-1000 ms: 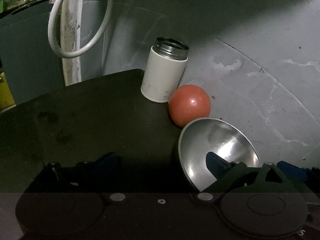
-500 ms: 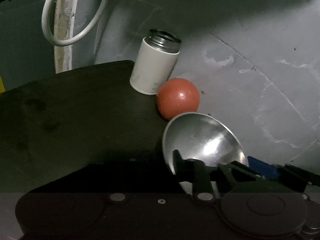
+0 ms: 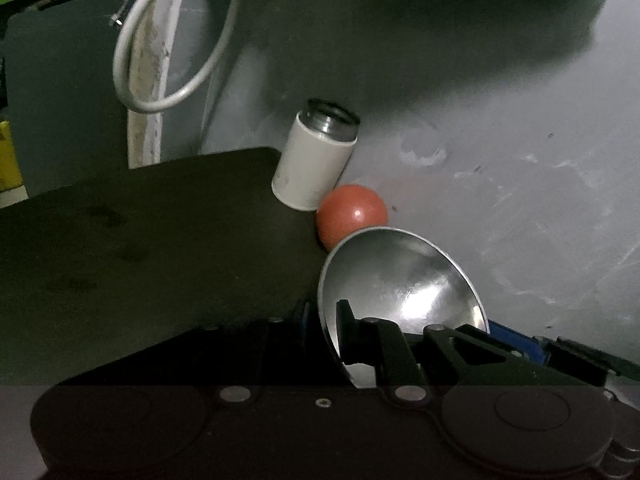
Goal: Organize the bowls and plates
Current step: 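Lift the steel bowl with both tools and carry it toward the plate stack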
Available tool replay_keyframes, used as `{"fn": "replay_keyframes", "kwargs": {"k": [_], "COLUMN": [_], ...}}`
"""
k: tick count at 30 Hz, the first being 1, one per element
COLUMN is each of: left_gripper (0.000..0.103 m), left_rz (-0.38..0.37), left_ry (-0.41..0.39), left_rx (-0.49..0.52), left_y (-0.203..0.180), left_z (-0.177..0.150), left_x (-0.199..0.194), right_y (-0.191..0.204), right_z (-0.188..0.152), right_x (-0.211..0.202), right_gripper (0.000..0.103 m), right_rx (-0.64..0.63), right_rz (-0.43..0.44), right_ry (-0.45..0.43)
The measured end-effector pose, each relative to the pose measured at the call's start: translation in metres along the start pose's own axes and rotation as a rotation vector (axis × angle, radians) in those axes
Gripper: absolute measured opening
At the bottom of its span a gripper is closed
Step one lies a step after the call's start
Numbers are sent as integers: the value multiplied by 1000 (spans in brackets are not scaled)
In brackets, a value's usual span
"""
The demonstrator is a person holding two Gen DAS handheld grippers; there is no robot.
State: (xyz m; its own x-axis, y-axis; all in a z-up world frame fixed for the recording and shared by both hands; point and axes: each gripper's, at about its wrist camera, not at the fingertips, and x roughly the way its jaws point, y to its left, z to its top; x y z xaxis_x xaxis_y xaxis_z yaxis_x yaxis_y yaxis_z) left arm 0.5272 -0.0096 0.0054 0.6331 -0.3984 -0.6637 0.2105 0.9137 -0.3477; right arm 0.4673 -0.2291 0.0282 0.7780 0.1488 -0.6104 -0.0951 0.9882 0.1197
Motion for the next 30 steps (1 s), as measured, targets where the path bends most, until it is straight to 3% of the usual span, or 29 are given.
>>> {"fn": "replay_keyframes", "kwargs": {"k": [8, 14, 21, 30], "left_gripper": [14, 14, 14, 14], "left_rz": [-15, -34, -96, -114], "left_ry": [-23, -2, 64, 186], "left_rx": [2, -9, -94, -46], "left_y": [-19, -37, -48, -78], "left_z": [-20, -50, -102, -164], "left_x": [-57, -90, -114, -118], "right_y": [6, 9, 2, -22], "right_z": [1, -18, -56, -114], "right_x": [-56, -107, -158, -211], "right_gripper": [22, 22, 22, 24], "right_rx": [32, 30, 39, 81], "right_rz": [38, 45, 47, 24], "right_ry": [-52, -69, -55, 8]}}
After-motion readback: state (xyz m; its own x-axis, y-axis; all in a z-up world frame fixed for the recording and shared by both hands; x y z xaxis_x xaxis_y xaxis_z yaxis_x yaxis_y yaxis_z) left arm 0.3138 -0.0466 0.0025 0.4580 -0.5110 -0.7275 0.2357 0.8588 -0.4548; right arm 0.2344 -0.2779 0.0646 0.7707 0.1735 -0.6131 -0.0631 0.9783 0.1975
